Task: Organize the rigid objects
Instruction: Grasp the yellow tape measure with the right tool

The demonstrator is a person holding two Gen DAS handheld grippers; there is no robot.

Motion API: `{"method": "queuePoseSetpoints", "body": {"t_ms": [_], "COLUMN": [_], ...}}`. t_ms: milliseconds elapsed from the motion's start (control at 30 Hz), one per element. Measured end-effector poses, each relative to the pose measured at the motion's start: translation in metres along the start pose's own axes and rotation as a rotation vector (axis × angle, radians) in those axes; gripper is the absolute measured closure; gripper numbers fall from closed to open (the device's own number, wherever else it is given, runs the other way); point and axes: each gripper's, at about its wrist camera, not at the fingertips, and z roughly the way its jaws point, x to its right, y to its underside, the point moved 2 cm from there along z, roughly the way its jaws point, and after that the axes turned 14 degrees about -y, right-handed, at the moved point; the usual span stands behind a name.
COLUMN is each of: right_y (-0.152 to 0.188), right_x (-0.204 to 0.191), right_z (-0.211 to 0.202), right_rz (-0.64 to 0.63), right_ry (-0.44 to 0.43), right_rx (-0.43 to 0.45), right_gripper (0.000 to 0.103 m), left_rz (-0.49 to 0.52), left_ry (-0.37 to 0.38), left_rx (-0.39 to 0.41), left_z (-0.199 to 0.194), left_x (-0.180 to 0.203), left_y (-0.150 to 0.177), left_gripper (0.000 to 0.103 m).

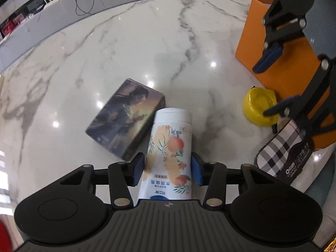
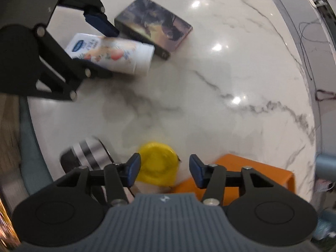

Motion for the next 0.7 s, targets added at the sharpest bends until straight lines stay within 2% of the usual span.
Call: {"method": "queuePoseSetpoints", "body": {"t_ms": [133,200,267,500,700], "right_y": [0.003,0.001,-0.001,0.000,0.004], "right_x": [0.006,0.010,0.011,0.019,0.036], "right_z": [0.003,0.006,0.010,0.029,0.030], "right_rz": [-0.007,0.030,0.049,0.075,0.140], "right_ry": [-0.020,-0.051,-0.088,-0.105,-0.155], "right_rx": [-0.041,-0.021,-0.006,-0.032,0.004], "right_gripper": [0.046,0.041,0.040,0.041,0.042], "left_rz": [-0.006,-0.011,-0.008,-0.008,-0.015], "left_ry": [-0.002,-0.004,-0.005,0.001,0.008], "left_rx": [0.012,0.011,0.011,0.023,0.040], "left_z": [0.000,0.000,0.000,0.002,0.004], "left_x": [0.004,0.004,0.005,0.005,0.005], "left_y": [0.000,-0.001,-0.001,-0.003,-0.006], "left_gripper": [0.050,0.050,0.050,0.047,0.044]}}
